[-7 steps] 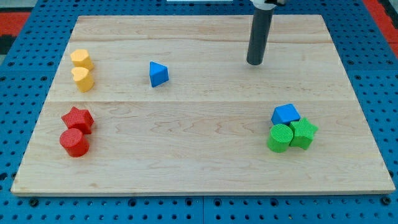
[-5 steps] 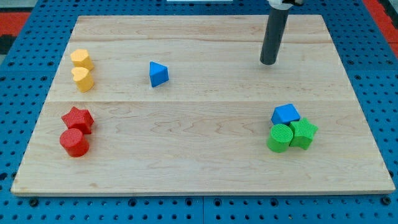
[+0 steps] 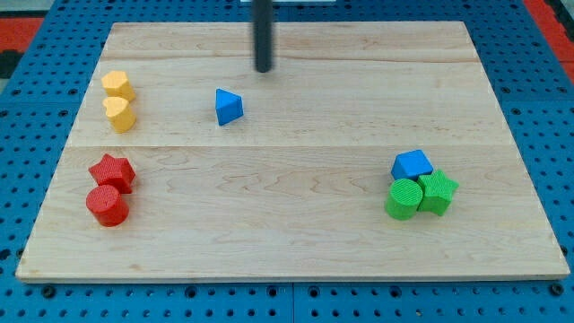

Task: Push triangle into the blue cube

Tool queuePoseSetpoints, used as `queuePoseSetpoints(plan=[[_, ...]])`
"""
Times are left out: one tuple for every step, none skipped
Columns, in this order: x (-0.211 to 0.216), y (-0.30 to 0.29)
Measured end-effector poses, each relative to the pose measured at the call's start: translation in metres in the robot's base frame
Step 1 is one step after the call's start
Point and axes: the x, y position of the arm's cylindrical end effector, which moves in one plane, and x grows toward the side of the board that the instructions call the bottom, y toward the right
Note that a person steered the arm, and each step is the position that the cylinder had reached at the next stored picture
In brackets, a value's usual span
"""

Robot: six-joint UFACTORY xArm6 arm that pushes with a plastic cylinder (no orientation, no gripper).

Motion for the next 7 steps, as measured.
queuePoseSetpoints(plan=[[0.030, -0.065], [0.083, -0.027], [0.085, 0.020], [0.090, 0.075], [0.089, 0.117], [0.119, 0.147], [0.128, 0.165]])
